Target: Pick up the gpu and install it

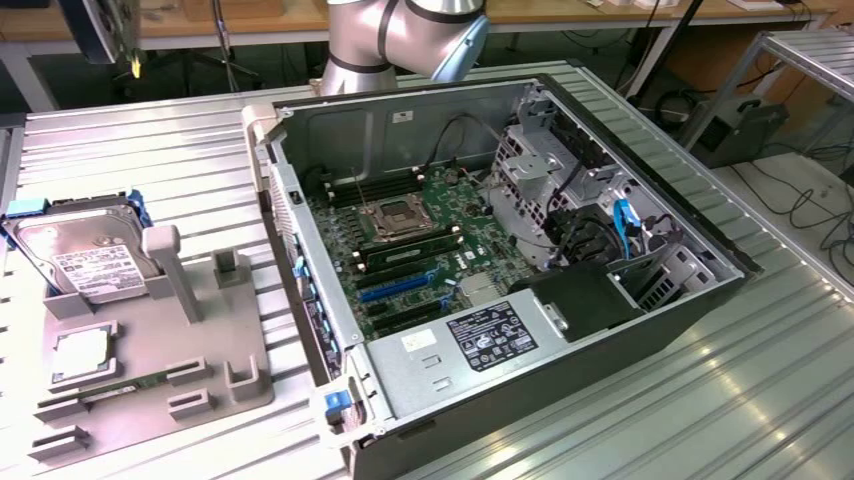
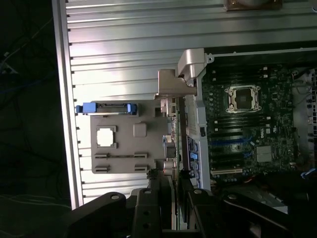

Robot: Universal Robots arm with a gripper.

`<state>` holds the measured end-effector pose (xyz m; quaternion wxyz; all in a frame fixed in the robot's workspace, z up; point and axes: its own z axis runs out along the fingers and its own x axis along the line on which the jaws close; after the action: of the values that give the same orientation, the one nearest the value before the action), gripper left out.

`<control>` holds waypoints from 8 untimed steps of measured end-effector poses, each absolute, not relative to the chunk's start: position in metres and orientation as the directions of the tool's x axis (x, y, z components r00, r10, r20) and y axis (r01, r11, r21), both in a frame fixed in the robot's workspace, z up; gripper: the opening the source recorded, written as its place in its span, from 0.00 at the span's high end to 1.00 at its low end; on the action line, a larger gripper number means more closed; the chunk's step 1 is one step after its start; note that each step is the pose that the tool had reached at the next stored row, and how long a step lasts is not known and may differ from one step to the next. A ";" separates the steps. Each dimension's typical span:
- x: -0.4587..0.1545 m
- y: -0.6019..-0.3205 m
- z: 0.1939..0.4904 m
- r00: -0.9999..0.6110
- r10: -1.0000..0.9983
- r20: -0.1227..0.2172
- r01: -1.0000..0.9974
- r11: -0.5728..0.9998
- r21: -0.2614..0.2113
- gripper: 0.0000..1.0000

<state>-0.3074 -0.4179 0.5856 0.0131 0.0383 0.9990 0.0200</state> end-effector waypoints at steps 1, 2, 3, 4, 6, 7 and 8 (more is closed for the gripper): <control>-0.307 -0.418 0.587 -0.997 0.077 -0.025 0.076 0.996 0.041 0.73; -0.307 -0.418 0.587 -0.997 0.077 -0.025 0.076 0.996 0.041 0.73; -0.307 -0.418 0.589 -0.997 0.077 -0.025 0.076 0.996 0.041 0.73; -0.307 -0.418 0.590 -0.997 0.077 -0.025 0.076 0.996 0.041 0.73; -0.307 -0.418 0.593 -0.997 0.077 -0.025 0.076 0.996 0.041 0.73; -0.307 -0.418 0.593 -0.997 0.077 -0.025 0.076 0.996 0.041 0.73; -0.307 -0.418 0.594 -0.997 0.077 -0.025 0.076 0.996 0.041 0.73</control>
<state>-0.3073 -0.4177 0.5940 0.0131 0.0383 0.9990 0.0199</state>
